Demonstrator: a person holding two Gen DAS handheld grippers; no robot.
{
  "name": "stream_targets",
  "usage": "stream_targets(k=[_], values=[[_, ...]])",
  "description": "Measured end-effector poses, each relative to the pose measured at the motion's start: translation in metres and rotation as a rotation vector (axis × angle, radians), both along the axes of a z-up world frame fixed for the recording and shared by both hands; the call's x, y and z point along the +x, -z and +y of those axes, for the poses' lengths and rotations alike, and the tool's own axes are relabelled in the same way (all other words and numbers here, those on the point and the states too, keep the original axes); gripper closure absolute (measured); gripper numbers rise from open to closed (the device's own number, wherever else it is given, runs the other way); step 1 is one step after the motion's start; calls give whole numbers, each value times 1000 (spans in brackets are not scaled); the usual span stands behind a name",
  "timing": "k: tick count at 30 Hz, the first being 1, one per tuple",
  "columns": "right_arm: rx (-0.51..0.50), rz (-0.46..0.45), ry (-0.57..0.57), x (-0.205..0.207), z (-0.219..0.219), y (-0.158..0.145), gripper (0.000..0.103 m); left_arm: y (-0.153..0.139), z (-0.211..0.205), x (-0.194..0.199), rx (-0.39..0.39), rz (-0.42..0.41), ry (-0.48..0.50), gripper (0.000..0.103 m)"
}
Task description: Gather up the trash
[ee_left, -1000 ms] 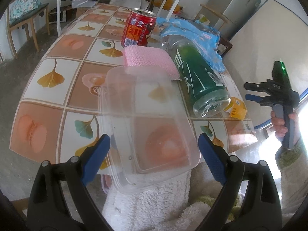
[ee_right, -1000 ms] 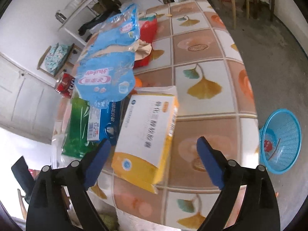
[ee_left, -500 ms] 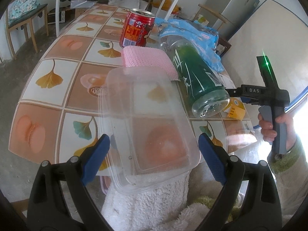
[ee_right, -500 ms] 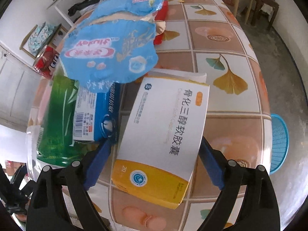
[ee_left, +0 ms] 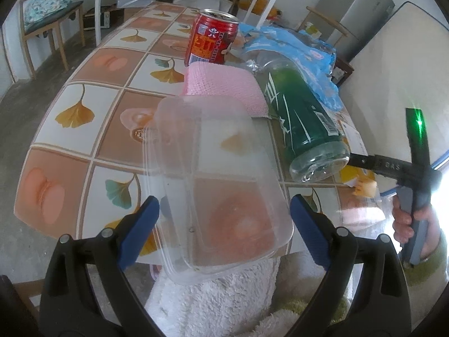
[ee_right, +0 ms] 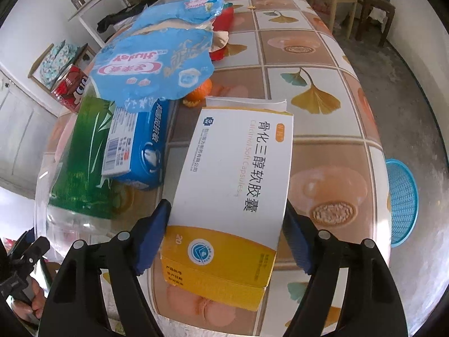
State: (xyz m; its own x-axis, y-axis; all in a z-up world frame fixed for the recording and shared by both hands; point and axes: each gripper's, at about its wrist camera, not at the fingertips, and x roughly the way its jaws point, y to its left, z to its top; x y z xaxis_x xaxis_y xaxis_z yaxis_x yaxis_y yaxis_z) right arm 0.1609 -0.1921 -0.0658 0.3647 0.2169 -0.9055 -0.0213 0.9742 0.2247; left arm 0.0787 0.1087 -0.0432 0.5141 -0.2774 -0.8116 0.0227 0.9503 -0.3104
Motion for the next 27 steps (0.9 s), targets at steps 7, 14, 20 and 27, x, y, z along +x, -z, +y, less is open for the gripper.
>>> stream_targets(k=[7,14,20,27], values=[[13,-19,16,-9,-1,-2,31,-3,-1,-7,8,-14,-3,16],[44,-40,36,-20,-11,-8,31,-12,-1,-22,34,-47,2,20],[66,-53,35,-25,-11,-12,31,-22,-1,-33,70,-89,-4,21],[92,-64,32,-26,-11,-16,31,-33,-1,-41,96,-138,-14,21]])
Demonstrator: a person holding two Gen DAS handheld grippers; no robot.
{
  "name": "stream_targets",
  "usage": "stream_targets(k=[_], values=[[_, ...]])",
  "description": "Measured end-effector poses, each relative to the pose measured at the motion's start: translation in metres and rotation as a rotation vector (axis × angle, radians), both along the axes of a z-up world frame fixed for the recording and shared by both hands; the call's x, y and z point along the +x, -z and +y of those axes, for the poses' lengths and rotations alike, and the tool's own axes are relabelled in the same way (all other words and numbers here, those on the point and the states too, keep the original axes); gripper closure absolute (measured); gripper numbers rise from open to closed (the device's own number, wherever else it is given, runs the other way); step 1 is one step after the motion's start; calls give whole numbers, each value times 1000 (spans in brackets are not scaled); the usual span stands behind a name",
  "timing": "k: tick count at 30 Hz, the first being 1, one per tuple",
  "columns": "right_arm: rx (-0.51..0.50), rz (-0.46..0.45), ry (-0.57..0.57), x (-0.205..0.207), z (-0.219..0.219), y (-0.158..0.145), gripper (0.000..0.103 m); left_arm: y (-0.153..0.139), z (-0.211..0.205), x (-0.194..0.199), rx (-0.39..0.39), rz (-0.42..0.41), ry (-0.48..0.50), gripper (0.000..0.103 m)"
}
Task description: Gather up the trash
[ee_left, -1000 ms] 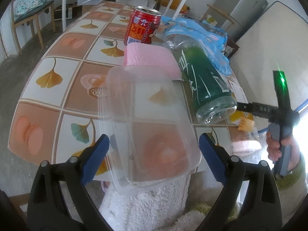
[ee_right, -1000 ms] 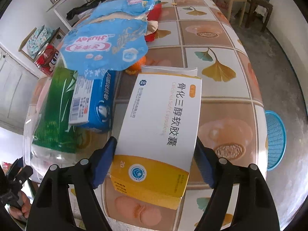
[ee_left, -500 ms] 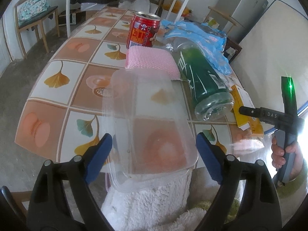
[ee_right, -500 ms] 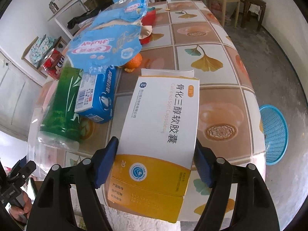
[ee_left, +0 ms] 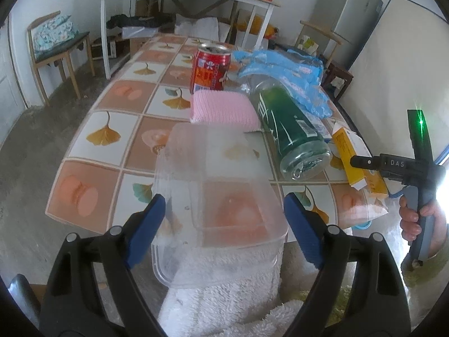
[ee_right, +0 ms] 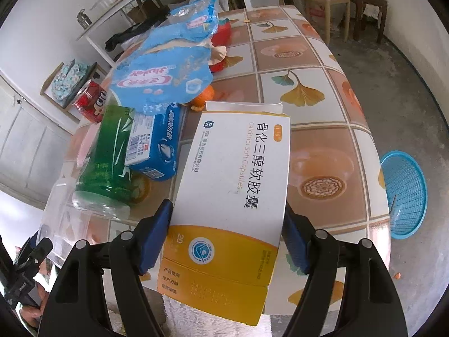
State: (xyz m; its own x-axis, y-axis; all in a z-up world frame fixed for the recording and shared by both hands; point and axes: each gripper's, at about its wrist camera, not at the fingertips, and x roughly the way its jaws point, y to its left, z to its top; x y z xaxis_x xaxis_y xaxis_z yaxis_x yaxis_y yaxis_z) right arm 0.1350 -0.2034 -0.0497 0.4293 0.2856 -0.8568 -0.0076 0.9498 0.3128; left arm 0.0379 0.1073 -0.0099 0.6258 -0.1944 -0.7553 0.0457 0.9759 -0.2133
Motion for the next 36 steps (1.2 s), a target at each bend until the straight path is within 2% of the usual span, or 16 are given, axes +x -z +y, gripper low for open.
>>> stream_targets(k=[3,4,5,7,9,11,14,17,20,22,26,29,33,36], values=[[0,-6,-2,-1,1,-2,31,-2,-1,-2,7,-9,-2,22],[0,-7,-2,-1,1,-3,31,-3,0,-2,12,-13,-6,55],[0,-8,-3,-1,1,-3,31,-2,0,-1,17,-6,-3,80],[0,-8,-4,-1,0,-4,31,3,4,3,-13,28,-4,80],[-2,-8,-4,-1,1,-4,31,7,5,5,-2,47,-3,79],[-1,-9,-3,-1,1,-4,31,10,6,6,-25,60,5,71],[1,-5,-1,0,0,-3,31,12,12,8,-97,63,11,40],[6,-3,1,0,-1,-2,31,12,19,10,-180,62,-6,19],[16,4,5,2,-2,2,31,9,14,13,-216,52,5,13],[20,7,6,2,-2,3,31,9,7,20,-209,67,16,12],[33,14,10,2,-5,8,31,15,-15,36,-151,121,56,11],[40,25,17,3,-8,12,31,21,-33,46,-74,144,79,11],[47,28,21,3,-11,15,31,29,-47,56,8,169,69,11],[47,24,21,3,-11,15,31,36,-47,61,25,191,59,11]])
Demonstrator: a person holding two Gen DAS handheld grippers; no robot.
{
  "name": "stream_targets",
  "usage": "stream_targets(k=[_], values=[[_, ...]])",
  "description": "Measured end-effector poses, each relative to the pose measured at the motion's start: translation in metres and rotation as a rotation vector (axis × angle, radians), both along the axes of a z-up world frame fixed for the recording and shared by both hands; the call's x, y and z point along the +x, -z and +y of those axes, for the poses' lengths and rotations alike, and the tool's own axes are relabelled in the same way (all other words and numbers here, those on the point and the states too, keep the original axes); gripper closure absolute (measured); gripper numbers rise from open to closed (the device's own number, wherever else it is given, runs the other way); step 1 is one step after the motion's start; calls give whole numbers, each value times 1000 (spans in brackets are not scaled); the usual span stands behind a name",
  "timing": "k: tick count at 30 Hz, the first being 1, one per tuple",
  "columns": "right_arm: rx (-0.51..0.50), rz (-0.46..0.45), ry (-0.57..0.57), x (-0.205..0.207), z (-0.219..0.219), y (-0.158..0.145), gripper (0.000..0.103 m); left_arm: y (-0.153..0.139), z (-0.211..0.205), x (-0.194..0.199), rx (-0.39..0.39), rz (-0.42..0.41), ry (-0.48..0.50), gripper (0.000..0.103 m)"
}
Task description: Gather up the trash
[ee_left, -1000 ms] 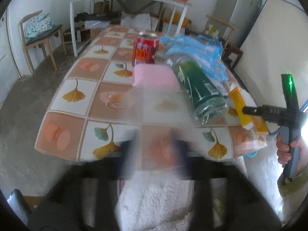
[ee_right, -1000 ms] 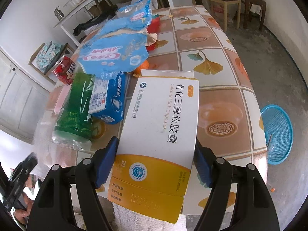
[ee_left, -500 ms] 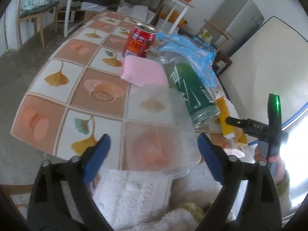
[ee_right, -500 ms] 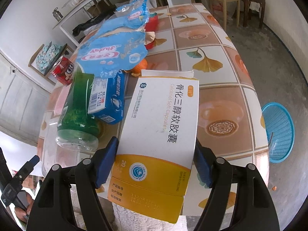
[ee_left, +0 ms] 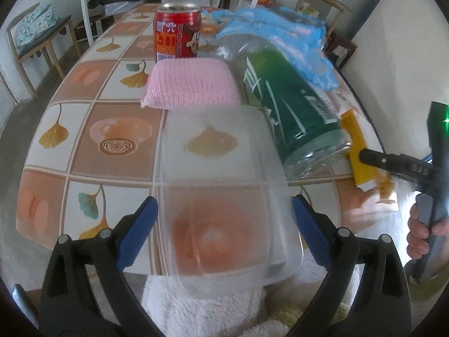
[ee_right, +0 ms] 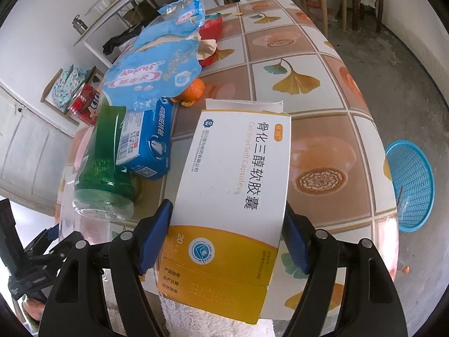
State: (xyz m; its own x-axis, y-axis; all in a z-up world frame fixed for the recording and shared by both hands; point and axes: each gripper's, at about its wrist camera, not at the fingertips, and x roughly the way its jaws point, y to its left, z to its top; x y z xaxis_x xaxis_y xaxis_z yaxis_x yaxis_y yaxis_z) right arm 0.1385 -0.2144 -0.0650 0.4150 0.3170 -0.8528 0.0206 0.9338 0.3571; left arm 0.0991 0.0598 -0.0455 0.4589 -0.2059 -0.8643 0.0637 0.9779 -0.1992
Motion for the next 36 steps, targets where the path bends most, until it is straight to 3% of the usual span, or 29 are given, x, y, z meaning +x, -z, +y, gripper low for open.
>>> stream_targets(k=[26,36], values=[[-5,-29,-4,0,5,-12,31,-13,11,-20,48,-93,-36,18],[-4,-56,2,-6,4,-24,31,-25,23,-34,13,-140,-65,19]])
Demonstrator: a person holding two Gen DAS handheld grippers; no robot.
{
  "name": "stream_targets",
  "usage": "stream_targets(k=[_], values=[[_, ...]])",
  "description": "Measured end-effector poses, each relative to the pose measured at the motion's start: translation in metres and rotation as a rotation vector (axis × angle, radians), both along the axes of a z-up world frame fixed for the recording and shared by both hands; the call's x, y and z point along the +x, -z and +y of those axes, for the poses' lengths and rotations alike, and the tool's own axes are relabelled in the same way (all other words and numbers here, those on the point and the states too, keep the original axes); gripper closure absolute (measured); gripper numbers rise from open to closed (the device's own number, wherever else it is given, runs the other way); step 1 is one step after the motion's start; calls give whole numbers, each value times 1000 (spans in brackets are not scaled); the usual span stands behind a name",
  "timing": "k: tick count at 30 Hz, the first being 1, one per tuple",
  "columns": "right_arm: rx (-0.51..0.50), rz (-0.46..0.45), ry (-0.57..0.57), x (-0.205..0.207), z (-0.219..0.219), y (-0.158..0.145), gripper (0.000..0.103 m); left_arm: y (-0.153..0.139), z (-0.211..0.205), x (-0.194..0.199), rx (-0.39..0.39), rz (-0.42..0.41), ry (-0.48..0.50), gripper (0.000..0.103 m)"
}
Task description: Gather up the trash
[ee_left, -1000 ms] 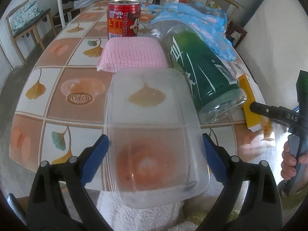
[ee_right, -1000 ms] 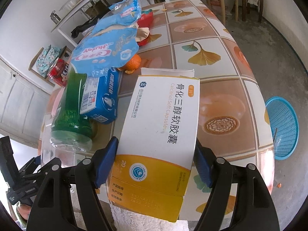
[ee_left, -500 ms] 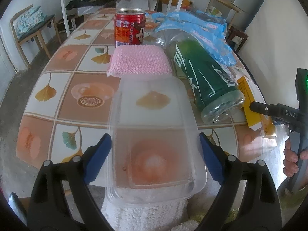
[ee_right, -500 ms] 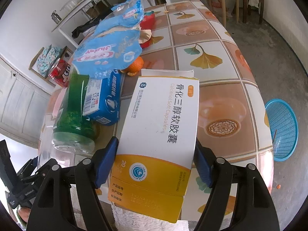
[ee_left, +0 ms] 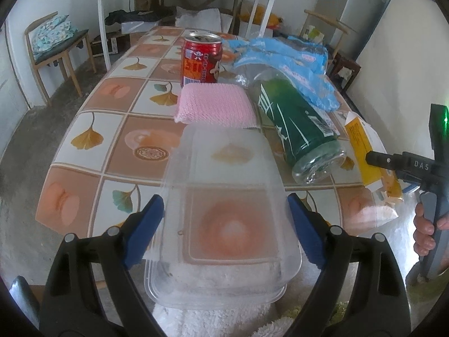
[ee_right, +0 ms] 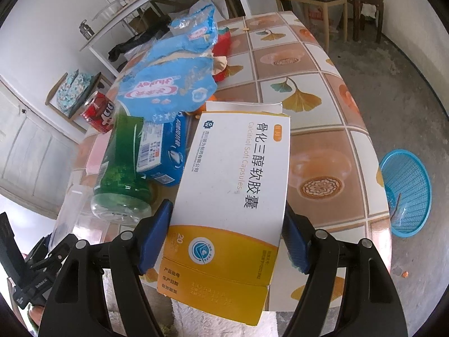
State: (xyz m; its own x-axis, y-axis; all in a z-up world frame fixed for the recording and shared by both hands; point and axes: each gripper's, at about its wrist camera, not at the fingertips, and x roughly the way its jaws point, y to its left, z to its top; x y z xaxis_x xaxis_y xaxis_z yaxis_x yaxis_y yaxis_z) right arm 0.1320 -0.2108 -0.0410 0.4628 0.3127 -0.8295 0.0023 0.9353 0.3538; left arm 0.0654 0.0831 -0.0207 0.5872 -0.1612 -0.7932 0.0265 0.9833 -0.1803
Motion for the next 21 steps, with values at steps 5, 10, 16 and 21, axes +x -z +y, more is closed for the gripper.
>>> stream_targets(k=[5,10,16,21], values=[[-9,6,-4,0,1,-2,31,-2,8,-3,-47,-13,-19,19],[-30,26,-11,3,8,-1,31,7,12,1,-73,10,-21,19],[-39,38,-16,5,14,-1,31,22,6,11,-36,70,19,19],[-43,48,-21,6,18,-1,31,26,2,15,-2,83,31,16]])
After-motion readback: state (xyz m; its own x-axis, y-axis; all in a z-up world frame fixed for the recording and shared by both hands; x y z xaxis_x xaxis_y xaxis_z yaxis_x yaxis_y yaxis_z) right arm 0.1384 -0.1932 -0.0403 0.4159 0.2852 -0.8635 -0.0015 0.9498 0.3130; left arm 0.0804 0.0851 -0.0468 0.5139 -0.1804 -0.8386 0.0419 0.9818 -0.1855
